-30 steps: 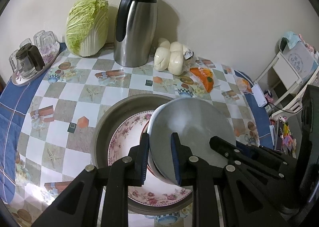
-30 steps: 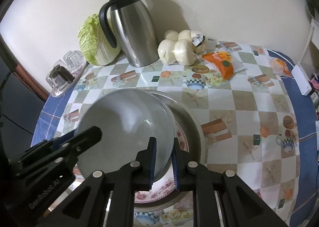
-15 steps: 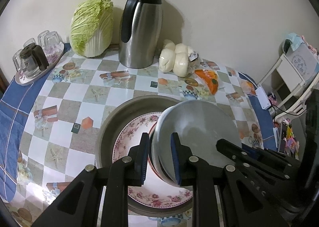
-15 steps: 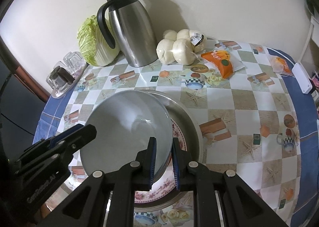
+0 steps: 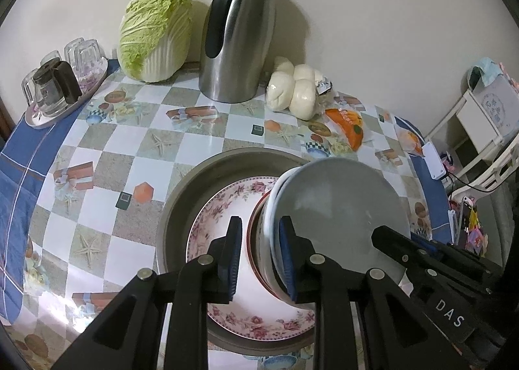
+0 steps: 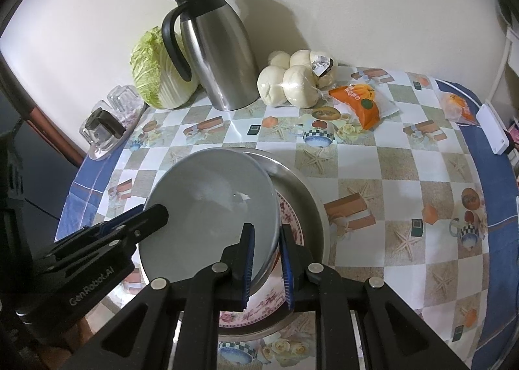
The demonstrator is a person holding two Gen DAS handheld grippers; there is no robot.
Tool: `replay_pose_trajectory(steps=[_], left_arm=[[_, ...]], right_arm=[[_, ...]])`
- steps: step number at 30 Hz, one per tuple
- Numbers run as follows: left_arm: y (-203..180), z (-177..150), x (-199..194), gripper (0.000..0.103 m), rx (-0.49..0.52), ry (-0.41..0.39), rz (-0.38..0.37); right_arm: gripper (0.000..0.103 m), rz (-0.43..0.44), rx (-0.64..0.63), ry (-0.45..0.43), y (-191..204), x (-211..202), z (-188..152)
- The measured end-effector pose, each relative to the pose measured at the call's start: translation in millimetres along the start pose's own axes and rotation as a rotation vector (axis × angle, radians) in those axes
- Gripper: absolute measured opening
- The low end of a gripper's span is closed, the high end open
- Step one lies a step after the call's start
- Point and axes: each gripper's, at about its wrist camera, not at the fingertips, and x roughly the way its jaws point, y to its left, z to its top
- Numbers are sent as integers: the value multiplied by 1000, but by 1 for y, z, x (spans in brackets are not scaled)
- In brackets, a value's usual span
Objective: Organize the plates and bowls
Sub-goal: 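Lower the white bowl onto the square bowl and open the right tool, then withdraw both tools from the stacked dishes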
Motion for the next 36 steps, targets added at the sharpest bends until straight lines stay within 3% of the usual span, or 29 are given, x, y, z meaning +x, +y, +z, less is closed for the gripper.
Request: replay_pose_trajectory(steps=[4,9,11,13,19,26,30,34,36], left_arm=[[-3,-1,-5,25,10,-4,-5],[-9,-4,-19,42,30,-30,-27],[-10,-5,-26,53,32,-45,-30],[-11,-7,-31,56,37,-59,-27],[-10,-13,-43,60,34,-74,-15],[-5,-19,-53,64,14,-88,-2],[-3,-24,-59,83,14,-108,28],[6,-32,-61,83,-11,-118,44],[11,-39,-60,91,-19,-117,59]], right_arm=[[19,7,-2,-9,-1,-5,-2],[20,25,-7,-33,-3,-17,-4],[32,37,-12,-45,-3,-22,-5],[47,32,-26,-58,-1,-28,-8],[58,33,-45,-75,3,-40,-15],[60,21,-51,-83,4,-48,-22],[66,14,-40,-89,-1,-53,-27],[76,1,-43,-114,-5,-60,-36],[83,-8,-45,-121,-7,-61,-43]])
